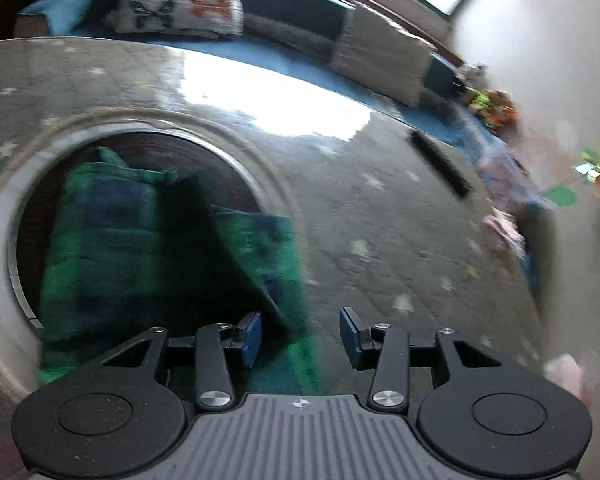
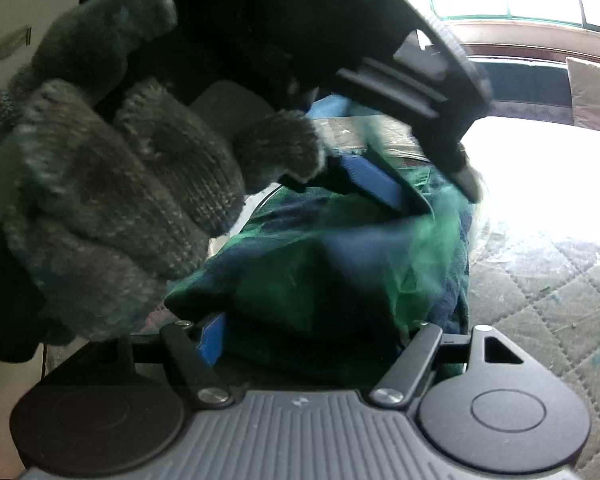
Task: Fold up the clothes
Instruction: 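Carry the shirt over the round hob and lower it with the left gripper, then grasp the shirt with the right gripper while the left gripper keeps holding it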
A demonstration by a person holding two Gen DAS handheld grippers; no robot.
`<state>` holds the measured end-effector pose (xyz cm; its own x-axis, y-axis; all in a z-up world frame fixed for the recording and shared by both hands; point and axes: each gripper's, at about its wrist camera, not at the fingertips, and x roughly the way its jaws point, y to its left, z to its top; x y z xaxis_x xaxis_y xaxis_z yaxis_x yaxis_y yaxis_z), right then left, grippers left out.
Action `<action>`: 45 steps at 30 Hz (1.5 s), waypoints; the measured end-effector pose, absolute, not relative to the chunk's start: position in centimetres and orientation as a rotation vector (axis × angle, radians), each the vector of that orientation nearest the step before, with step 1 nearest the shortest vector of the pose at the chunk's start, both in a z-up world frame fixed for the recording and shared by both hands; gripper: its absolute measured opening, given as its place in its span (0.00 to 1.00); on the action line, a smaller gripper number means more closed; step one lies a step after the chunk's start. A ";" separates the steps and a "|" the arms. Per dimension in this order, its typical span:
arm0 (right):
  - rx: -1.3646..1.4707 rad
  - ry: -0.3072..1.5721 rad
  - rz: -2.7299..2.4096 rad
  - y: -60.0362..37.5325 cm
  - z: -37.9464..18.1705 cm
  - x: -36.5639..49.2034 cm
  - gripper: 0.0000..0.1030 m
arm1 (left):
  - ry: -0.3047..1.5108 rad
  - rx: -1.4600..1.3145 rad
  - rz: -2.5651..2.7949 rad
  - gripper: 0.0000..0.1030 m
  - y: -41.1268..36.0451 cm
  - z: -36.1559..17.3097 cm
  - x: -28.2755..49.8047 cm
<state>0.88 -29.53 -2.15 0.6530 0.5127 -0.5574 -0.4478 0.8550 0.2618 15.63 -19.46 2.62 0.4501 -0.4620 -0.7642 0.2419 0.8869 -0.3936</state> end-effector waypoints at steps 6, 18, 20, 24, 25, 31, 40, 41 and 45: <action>0.124 0.663 0.537 -30.6 -1.6 0.3 0.72 | 0.995 -0.236 -0.527 0.44 -19.1 3.8 15.1; 0.104 0.578 0.419 -33.5 2.5 -1.5 0.64 | 0.845 -0.168 -0.490 0.42 -11.2 7.0 13.1; 0.092 0.570 0.424 -33.1 3.0 -1.1 0.56 | 0.839 -0.137 -0.472 0.39 -9.8 6.5 12.5; 0.067 0.554 0.434 -32.3 3.8 -0.3 0.41 | 0.831 -0.069 -0.466 0.30 -8.4 4.9 10.8; 0.061 0.550 0.437 -32.1 4.1 -0.1 0.37 | 0.830 -0.058 -0.469 0.30 -8.1 4.5 10.3; 0.009 0.587 0.450 -30.2 3.2 0.9 0.24 | 0.800 0.017 -0.520 0.29 -8.1 2.7 8.1; -0.045 0.689 0.373 -30.6 0.5 1.7 0.21 | 0.775 0.134 -0.602 0.29 -10.2 0.4 6.7; -0.045 0.695 0.372 -30.7 0.4 1.9 0.21 | 0.775 0.141 -0.609 0.29 -10.3 0.3 6.7; -0.049 0.687 0.379 -30.7 1.4 2.7 0.21 | 0.766 0.131 -0.632 0.30 -10.2 0.9 7.5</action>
